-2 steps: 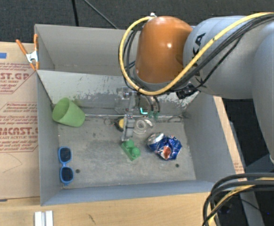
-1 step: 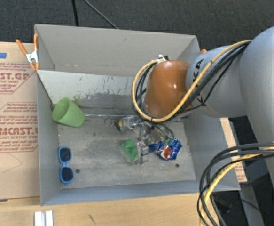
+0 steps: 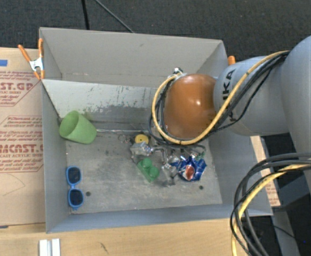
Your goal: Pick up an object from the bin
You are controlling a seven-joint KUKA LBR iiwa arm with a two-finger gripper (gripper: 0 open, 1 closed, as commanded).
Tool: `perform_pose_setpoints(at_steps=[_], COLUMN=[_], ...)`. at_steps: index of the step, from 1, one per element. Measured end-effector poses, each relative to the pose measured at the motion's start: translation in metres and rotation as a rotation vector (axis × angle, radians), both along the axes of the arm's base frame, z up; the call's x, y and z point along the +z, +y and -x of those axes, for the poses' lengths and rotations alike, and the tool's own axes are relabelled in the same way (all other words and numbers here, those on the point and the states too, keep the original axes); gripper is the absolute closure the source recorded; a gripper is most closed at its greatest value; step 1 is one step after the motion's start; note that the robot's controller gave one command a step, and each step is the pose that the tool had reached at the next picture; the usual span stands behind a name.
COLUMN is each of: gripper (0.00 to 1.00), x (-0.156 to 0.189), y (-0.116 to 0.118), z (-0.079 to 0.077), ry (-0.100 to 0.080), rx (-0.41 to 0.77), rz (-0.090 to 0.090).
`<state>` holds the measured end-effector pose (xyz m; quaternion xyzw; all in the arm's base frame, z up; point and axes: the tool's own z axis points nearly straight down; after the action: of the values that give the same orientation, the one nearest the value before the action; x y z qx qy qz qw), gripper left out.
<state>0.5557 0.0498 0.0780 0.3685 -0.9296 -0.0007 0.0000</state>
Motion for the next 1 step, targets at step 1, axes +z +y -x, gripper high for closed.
perform_pose_setpoints(at_steps=[1], gripper=[1.0], x=[0.0014], y=[0.0003], z=[-0.0006], ry=[-0.002], rx=[-0.002], rz=[-0.001])
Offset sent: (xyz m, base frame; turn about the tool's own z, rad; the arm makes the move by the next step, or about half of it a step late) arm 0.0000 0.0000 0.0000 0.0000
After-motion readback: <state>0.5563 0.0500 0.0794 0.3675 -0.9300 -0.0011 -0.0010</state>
